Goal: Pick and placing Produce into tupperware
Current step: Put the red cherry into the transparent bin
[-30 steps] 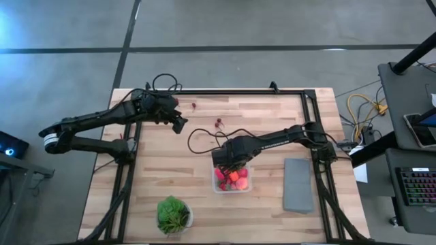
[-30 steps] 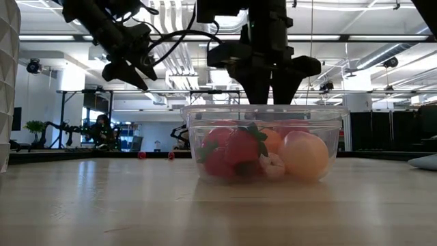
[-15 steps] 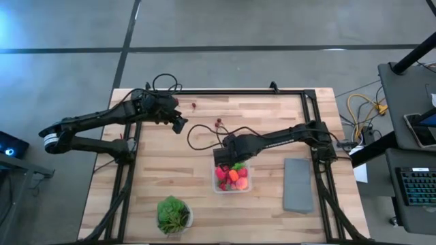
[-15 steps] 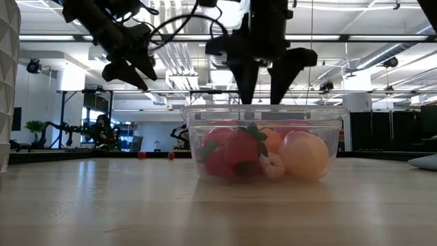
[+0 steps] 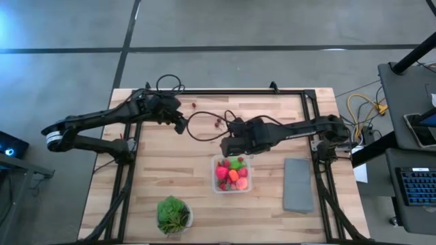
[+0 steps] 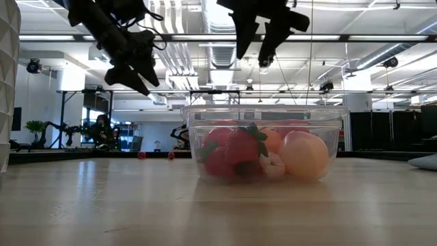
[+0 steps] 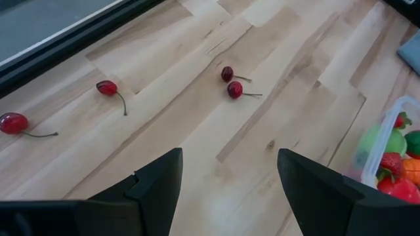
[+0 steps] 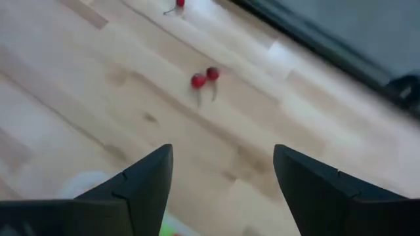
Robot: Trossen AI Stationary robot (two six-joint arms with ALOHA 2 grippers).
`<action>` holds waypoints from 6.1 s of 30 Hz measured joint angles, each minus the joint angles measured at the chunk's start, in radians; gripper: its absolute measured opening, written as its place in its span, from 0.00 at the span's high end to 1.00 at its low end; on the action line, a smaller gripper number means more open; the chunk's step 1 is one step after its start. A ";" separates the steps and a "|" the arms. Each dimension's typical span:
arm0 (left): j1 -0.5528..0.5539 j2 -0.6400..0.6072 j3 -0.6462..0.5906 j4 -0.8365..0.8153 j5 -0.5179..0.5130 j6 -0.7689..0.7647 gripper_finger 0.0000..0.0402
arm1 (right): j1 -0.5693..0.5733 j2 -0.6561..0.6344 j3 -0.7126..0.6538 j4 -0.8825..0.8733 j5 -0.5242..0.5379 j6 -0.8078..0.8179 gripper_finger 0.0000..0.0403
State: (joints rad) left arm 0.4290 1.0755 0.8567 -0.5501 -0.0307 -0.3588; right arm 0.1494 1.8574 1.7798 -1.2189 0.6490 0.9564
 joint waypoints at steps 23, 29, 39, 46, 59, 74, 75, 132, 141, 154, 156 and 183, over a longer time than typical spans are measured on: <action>0.017 -0.002 0.005 0.002 0.153 -0.055 0.41 | -0.167 -0.029 -0.002 0.309 -0.419 -0.414 0.43; 0.140 0.049 0.005 -0.034 -0.078 -0.114 0.41 | -0.210 -0.051 -0.001 0.346 -0.408 -0.442 0.43; 0.413 0.180 0.005 -0.004 -0.110 -0.053 0.41 | -0.409 -0.067 -0.001 0.326 -0.445 -0.430 0.43; 0.477 0.302 0.009 0.029 -0.106 0.057 0.41 | -0.541 -0.067 -0.001 0.327 -0.466 -0.442 0.43; 0.480 0.491 0.078 0.079 -0.028 -0.036 0.41 | -0.689 -0.068 -0.001 0.323 -0.580 -0.642 0.43; 0.488 0.492 0.101 0.054 0.044 -0.106 0.41 | -0.713 -0.070 -0.001 0.316 -0.582 -0.748 0.43; 0.489 0.487 0.106 0.029 0.069 -0.106 0.41 | -0.713 -0.070 -0.001 0.315 -0.582 -0.749 0.43; 0.619 0.653 0.298 -0.184 0.025 0.752 0.41 | -0.713 -0.070 -0.002 0.321 -0.569 -0.692 0.43; 0.626 0.694 0.336 -0.228 0.045 0.644 0.41 | -0.713 -0.070 -0.002 0.334 -0.569 -0.661 0.43; 0.617 0.692 0.323 -0.121 0.088 0.469 0.41 | -0.713 -0.070 -0.002 0.336 -0.569 -0.660 0.43; 0.616 0.692 0.323 -0.114 0.088 0.469 0.41 | -0.713 -0.070 -0.002 0.337 -0.569 -0.660 0.43; 0.618 0.720 0.302 -0.052 0.152 0.469 0.45 | -0.725 -0.070 -0.002 0.339 -0.543 -0.664 0.43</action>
State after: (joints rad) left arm 1.0473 1.7954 1.1591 -0.6020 0.1210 0.1103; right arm -0.5751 1.7874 1.7780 -0.8799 0.1059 0.2920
